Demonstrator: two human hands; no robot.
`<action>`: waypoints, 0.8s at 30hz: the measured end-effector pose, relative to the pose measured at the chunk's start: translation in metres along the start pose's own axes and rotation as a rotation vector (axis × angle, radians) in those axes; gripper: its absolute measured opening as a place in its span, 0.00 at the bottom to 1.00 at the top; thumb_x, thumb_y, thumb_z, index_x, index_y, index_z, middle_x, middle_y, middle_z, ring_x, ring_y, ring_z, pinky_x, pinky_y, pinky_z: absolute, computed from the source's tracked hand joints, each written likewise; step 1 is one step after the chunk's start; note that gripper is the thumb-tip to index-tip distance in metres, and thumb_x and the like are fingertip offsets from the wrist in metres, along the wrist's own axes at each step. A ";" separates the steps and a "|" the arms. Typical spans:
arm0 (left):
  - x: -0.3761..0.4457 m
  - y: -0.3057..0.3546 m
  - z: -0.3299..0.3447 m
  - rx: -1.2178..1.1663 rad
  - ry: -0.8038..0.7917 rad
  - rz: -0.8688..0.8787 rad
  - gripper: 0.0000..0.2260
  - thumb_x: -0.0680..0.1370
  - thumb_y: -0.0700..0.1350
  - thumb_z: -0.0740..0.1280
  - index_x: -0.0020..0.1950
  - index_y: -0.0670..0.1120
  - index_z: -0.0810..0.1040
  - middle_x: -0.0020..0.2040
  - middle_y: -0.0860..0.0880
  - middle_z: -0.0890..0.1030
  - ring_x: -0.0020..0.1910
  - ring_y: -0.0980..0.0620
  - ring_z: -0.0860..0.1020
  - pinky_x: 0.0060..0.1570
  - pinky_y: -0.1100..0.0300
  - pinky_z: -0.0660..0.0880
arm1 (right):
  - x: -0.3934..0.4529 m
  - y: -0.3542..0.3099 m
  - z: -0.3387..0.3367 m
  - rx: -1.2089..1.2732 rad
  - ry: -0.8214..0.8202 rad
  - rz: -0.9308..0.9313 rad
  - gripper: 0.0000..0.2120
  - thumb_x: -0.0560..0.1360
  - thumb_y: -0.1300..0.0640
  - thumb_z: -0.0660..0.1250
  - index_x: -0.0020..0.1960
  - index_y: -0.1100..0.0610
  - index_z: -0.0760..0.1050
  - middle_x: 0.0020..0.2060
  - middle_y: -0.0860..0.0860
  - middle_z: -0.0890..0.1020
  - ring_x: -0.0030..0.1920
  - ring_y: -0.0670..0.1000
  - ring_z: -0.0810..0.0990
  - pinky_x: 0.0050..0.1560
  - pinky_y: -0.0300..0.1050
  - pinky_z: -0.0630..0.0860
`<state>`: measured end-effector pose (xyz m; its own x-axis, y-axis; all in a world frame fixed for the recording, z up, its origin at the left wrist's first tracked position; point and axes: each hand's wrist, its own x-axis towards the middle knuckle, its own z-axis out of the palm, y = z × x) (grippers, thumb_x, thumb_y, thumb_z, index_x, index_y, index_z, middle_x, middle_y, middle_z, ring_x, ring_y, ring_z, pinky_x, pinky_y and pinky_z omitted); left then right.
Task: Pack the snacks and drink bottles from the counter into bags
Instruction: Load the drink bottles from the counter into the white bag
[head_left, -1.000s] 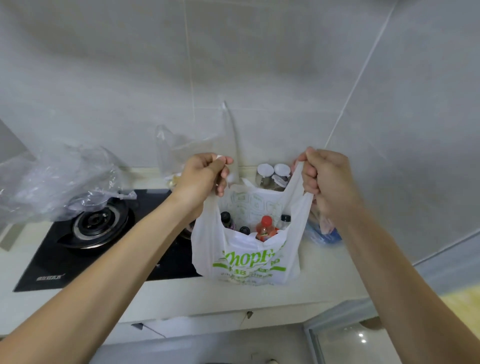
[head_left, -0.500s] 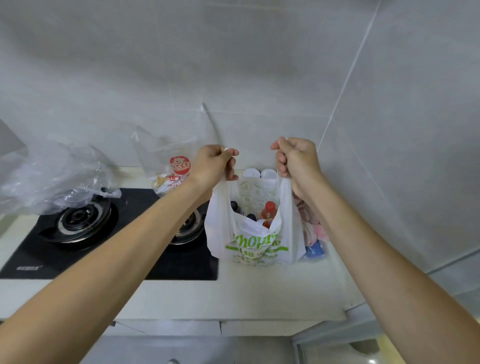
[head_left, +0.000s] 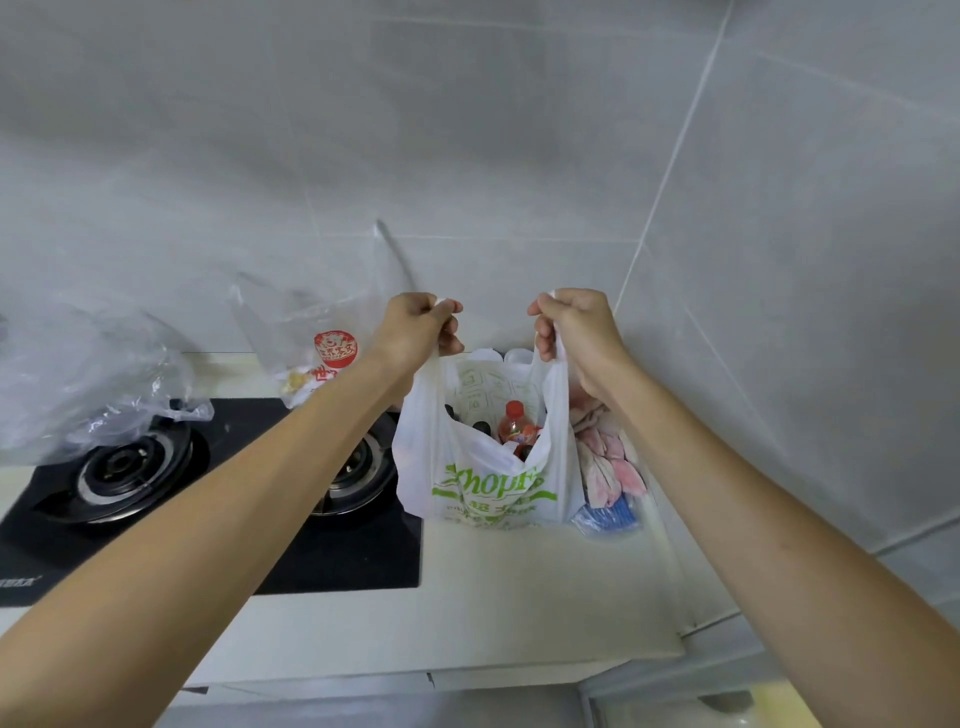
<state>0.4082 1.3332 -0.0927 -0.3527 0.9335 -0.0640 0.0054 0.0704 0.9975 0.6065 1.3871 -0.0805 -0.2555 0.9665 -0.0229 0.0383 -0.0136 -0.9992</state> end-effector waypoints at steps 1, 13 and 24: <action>0.003 -0.001 0.000 0.000 -0.017 0.000 0.08 0.84 0.39 0.63 0.50 0.35 0.79 0.34 0.45 0.77 0.28 0.49 0.76 0.47 0.48 0.84 | 0.002 0.000 0.001 -0.007 0.002 -0.001 0.12 0.84 0.63 0.61 0.44 0.64 0.77 0.27 0.52 0.75 0.25 0.52 0.73 0.26 0.42 0.69; 0.024 -0.008 -0.007 -0.008 -0.124 -0.015 0.06 0.84 0.39 0.65 0.51 0.37 0.80 0.34 0.46 0.81 0.34 0.48 0.80 0.46 0.53 0.84 | 0.017 0.029 0.023 -0.181 0.058 0.050 0.08 0.81 0.65 0.66 0.48 0.71 0.77 0.30 0.56 0.80 0.31 0.54 0.83 0.40 0.52 0.85; 0.028 -0.025 -0.004 0.055 -0.087 -0.041 0.06 0.82 0.38 0.66 0.51 0.35 0.80 0.31 0.46 0.78 0.31 0.50 0.78 0.42 0.56 0.83 | 0.020 0.048 0.009 -0.222 0.140 0.062 0.07 0.77 0.66 0.67 0.42 0.67 0.80 0.29 0.53 0.82 0.34 0.48 0.85 0.45 0.45 0.85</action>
<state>0.3946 1.3566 -0.1194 -0.2708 0.9564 -0.1090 0.0452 0.1258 0.9910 0.5947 1.4034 -0.1294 -0.1102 0.9919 -0.0632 0.2644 -0.0320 -0.9639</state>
